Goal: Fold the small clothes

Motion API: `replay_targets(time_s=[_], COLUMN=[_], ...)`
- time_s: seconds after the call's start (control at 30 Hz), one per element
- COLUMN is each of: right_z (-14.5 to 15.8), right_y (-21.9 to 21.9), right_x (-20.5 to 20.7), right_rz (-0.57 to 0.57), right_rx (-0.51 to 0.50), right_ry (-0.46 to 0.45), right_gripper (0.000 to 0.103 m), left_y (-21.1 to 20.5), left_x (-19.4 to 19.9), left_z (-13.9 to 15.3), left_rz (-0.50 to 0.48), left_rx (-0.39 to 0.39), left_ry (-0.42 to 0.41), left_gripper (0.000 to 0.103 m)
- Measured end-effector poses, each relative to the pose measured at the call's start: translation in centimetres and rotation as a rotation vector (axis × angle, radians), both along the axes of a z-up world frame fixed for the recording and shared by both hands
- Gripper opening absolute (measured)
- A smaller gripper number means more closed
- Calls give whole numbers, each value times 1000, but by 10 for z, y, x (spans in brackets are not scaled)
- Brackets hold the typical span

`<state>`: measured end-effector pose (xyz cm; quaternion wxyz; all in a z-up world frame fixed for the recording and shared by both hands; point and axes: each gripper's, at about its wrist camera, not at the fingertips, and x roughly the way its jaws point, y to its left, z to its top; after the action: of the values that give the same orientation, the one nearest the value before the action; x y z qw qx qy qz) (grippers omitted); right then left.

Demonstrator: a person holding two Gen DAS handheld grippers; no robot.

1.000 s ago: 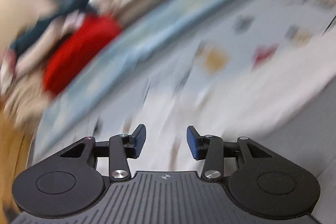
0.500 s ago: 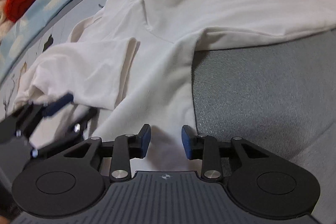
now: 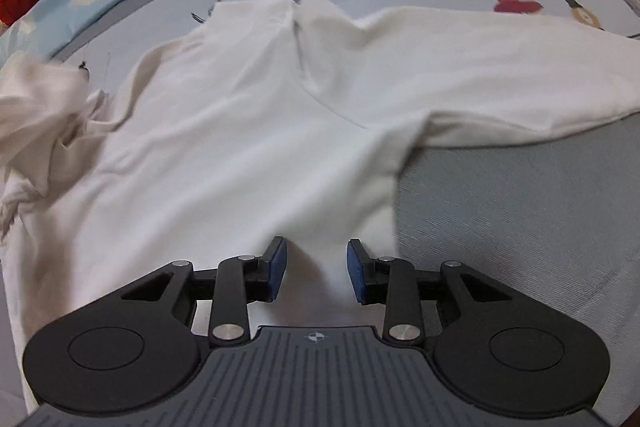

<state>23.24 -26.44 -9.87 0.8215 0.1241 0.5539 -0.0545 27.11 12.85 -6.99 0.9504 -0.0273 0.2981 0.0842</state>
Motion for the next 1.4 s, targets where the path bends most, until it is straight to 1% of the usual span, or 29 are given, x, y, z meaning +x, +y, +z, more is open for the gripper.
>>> replay_targets(time_s=[0.07, 0.13, 0.23, 0.3, 0.33, 0.4, 0.43, 0.47, 0.5, 0.53, 0.57, 0.6, 0.63, 0.67, 0.7, 0.73, 0.8, 0.83, 0.87, 0.93, 0.97, 1.03, 1.13, 1.2, 1.27, 1.3, 1.33, 1.37, 1.4], right_z=[2, 2, 2, 1, 1, 0, 0, 0, -2, -3, -5, -6, -7, -8, -9, -11, -13, -13, -13, -12, -12, -11, -12, -13, -13, -13, -13, -13, -13], right_y=[9, 19, 34, 42, 44, 50, 52, 54, 54, 54, 53, 51, 50, 48, 46, 44, 41, 40, 39, 37, 36, 33, 27, 22, 18, 17, 15, 14, 13], right_x=[4, 10, 17, 21, 23, 25, 25, 26, 26, 26, 27, 27, 27, 28, 28, 28, 28, 28, 28, 27, 26, 25, 21, 19, 17, 16, 16, 16, 16], right_rz=[5, 13, 33, 42, 44, 54, 63, 73, 80, 83, 82, 79, 75, 70, 63, 57, 47, 46, 47, 46, 42, 36, 29, 28, 29, 29, 28, 28, 30], right_rx=[-4, -4, -14, -27, -30, -35, -42, -50, -57, -62, -66, -69, -74, -80, -86, -90, -91, -89, -87, -79, -74, -67, -61, -57, -49, -43, -38, -34, -30], right_ry=[-8, -12, -18, -17, -14, -11, -12, -12, -9, -3, 3, 7, 11, 16, 21, 27, 37, 38, 37, 35, 34, 34, 38, 41, 43, 44, 46, 48, 50], right_gripper=[35, 35, 37, 38, 38, 38, 38, 38, 38, 38, 38, 38, 38, 38, 39, 39, 39, 39, 39, 41, 42, 43, 43, 43, 43, 43, 43, 43, 43], left_y=[73, 145, 248, 301, 324, 360, 370, 377, 379, 380, 379, 374, 363, 347, 330, 312, 269, 241, 218, 165, 139, 99, 46, 23, 4, 4, 0, 0, 8], left_x=[-11, -28, -68, -98, -112, -134, -141, -143, -143, -144, -145, -142, -135, -128, -117, -106, -81, -68, -58, -39, -30, -19, 2, 14, 23, 38, 45, 54, 62], left_z=[-6, -15, -27, -32, -35, -39, -40, -42, -42, -39, -32, -23, -11, -1, 9, 14, 20, 20, 19, 13, 9, -1, -14, -21, -29, -35, -43, -52, -62], left_rz=[172, 341, 599, 728, 781, 847, 868, 893, 925, 964, 982, 986, 974, 939, 865, 788, 588, 461, 359, 155, 65, -61, -173, -202, -253, -272, -273, -226, -190], left_rx=[-50, -78, -93, -124, -158, -233, -250, -255, -257, -254, -248, -225, -176, -143, -128, -134, -176, -201, -215, -234, -243, -256, -263, -271, -283, -279, -242, -165, -149], left_ry=[24, 49, 76, 79, 76, 79, 86, 110, 140, 152, 137, 119, 100, 80, 56, 41, 28, 32, 36, 62, 79, 99, 155, 161, 181, 195, 215, 250, 261], left_gripper=[3, 3, 3, 3, 3, 5, 15, 19, 29, 29, 29, 29, 29, 29, 30, 33, 35, 35, 35, 39, 39, 39, 39, 39, 39, 35, 21, 15, 13])
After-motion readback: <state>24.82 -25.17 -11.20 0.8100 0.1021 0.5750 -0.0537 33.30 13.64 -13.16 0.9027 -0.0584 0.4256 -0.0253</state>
